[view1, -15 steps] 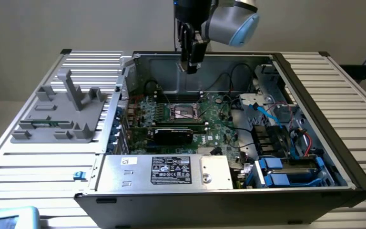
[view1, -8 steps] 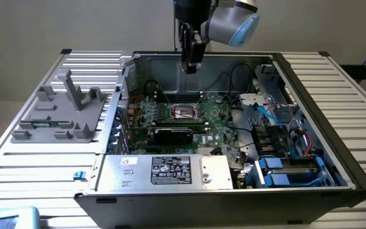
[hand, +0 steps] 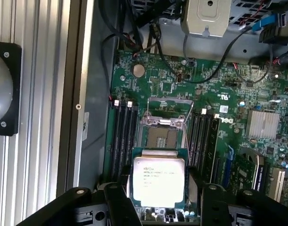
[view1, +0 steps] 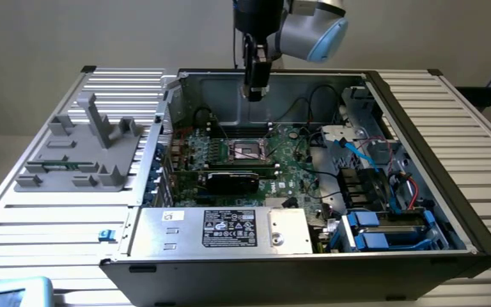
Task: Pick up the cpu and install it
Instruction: 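Place the cpu into insertion slot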
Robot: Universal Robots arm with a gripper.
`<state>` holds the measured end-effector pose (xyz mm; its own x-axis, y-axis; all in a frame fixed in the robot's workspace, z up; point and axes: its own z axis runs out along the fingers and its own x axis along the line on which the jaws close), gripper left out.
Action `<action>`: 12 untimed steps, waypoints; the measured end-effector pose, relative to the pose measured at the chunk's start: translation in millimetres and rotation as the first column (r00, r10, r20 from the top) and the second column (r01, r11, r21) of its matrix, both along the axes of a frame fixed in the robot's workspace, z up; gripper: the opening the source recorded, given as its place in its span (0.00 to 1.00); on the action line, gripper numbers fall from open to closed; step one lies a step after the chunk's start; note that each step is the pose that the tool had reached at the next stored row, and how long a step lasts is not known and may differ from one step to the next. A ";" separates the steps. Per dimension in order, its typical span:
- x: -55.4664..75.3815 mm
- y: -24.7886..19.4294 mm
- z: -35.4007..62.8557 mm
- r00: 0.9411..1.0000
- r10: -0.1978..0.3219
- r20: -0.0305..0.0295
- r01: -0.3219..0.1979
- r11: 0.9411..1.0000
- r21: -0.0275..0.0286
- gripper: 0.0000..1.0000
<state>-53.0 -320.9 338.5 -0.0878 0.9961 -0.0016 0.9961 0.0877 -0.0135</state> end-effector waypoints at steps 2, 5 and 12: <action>-0.1 -0.2 -3.6 1.000 -0.010 0.000 0.010 1.000 -0.001 0.56; -0.2 -1.7 -8.9 1.000 -0.023 0.000 0.023 1.000 -0.001 0.56; -0.5 -6.7 -17.3 0.999 -0.040 0.001 0.040 0.999 -0.008 0.56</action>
